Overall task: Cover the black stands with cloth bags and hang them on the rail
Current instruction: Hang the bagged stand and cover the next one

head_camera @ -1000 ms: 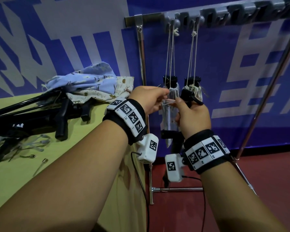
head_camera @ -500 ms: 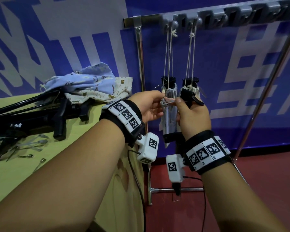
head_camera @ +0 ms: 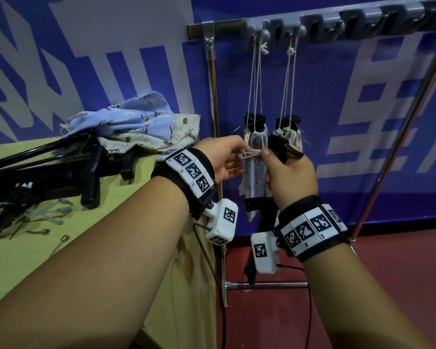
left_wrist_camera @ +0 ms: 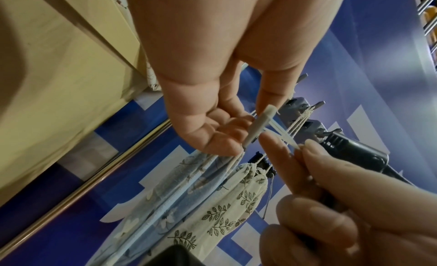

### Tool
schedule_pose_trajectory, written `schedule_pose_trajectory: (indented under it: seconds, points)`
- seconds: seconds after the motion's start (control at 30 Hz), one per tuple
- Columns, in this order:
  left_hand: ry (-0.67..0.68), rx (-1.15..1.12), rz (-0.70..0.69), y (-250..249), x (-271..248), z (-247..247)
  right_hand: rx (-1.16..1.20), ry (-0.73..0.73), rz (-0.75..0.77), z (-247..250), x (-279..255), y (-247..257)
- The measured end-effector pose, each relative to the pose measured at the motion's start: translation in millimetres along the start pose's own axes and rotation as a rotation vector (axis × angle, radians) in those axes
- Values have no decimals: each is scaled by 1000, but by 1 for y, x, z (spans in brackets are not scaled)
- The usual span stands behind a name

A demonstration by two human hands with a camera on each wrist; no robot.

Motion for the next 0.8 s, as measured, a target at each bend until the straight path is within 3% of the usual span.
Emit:
schedule_pose_trajectory:
  seconds: [0.27, 0.4, 0.57, 0.8]
  points:
    - [-61, 167, -88, -9, 2, 4, -59, 95, 32, -5, -1, -2]
    - [83, 275, -284, -25, -11, -9, -28, 119, 20, -8, 0, -7]
    - [227, 378, -359, -25, -20, -20, -7, 149, -6, -9, -2, -8]
    - [151, 505, -444, -23, -10, -12, -121, 242, 70, -15, -2, -11]
Point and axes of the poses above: each hand's wrist, its own x-axis towards the middle knuckle, its own z-axis out of the back of the hand, y = z × x, the point moved 7 cm from there along x, towards the middle knuckle, and after that the axes turned 9 degrees about z, right-handed, at the moved point
